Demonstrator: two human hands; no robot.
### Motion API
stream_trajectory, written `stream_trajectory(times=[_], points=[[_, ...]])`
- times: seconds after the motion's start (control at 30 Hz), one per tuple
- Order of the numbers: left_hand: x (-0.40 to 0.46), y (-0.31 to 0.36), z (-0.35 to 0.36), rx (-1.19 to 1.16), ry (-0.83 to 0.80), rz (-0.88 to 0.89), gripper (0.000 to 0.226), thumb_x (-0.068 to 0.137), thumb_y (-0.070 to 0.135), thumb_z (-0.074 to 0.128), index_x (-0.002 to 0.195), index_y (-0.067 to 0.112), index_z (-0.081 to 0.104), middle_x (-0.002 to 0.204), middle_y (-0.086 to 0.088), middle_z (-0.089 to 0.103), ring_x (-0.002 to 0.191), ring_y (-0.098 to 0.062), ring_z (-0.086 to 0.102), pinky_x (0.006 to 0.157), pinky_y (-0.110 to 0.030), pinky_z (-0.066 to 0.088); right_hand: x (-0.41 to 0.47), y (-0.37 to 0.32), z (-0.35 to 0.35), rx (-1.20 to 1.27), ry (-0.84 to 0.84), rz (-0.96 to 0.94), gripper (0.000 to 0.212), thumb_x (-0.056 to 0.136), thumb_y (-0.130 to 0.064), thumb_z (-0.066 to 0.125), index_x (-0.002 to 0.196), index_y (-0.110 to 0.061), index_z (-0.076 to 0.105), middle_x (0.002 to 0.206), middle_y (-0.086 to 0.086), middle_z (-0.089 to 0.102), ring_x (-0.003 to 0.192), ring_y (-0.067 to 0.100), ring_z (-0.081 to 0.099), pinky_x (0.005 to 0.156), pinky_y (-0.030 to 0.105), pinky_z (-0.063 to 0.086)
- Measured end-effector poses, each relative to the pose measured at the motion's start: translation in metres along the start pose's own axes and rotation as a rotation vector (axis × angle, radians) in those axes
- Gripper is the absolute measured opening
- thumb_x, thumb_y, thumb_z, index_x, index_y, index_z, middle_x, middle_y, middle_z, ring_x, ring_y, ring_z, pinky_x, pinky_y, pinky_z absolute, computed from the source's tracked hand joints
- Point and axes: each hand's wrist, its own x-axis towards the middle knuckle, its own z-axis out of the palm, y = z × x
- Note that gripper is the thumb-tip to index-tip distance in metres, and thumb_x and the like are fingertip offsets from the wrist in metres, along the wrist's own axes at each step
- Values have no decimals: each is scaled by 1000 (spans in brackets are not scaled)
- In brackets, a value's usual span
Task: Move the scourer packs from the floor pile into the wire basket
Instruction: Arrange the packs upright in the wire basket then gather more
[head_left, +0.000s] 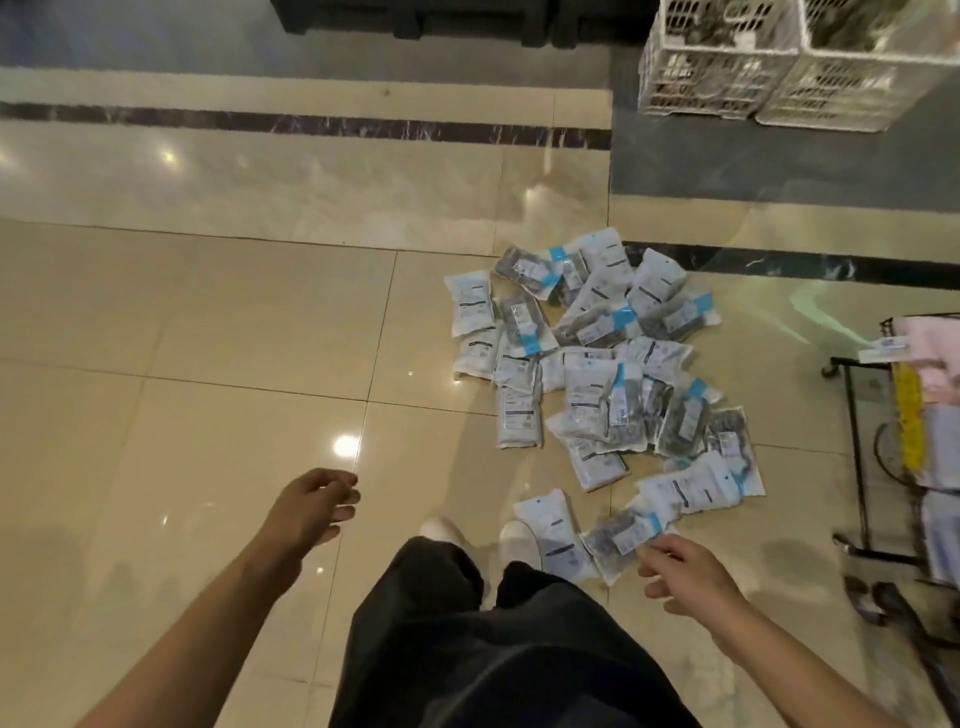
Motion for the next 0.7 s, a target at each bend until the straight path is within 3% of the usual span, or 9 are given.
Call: stream_trajectory(times=[0.3, 0.4, 0.53, 0.6, 0.7], points=[[205, 128, -52, 102, -100, 37, 26, 110, 21, 51, 128, 8, 65, 122, -13, 72, 116, -33, 69, 98, -43, 52, 68, -210, 48, 49, 0, -194, 10, 102, -31, 66, 103, -24, 73, 100, 0, 77, 87, 18, 74, 71, 27, 55], [279, 172, -45, 142, -173, 20, 24, 110, 19, 50, 124, 10, 67, 119, -12, 73, 114, -31, 69, 94, -41, 53, 105, -261, 78, 53, 31, -191, 5, 100, -36, 68, 99, -34, 72, 97, -6, 75, 89, 18, 73, 80, 35, 56], [355, 212, -19, 191, -243, 17, 21, 107, 19, 55, 122, 10, 67, 116, -12, 73, 111, -31, 69, 90, -39, 53, 171, -296, 111, 14, 69, -129, 8, 100, -39, 67, 95, -34, 70, 97, -9, 76, 86, 14, 74, 80, 34, 56], [385, 223, 7, 175, -299, -28, 20, 106, 20, 57, 119, 11, 68, 114, -12, 74, 109, -30, 70, 91, -39, 56, 215, -304, 121, -31, 56, -76, 9, 101, -37, 67, 97, -30, 70, 98, -9, 75, 91, 16, 72, 78, 31, 53], [431, 228, 59, 191, -420, -32, 16, 102, 15, 60, 113, 15, 72, 106, -8, 77, 102, -26, 73, 80, -33, 56, 309, -310, 131, -115, 50, 23, 14, 95, -42, 69, 90, -29, 68, 90, -5, 72, 91, 24, 70, 80, 33, 53]])
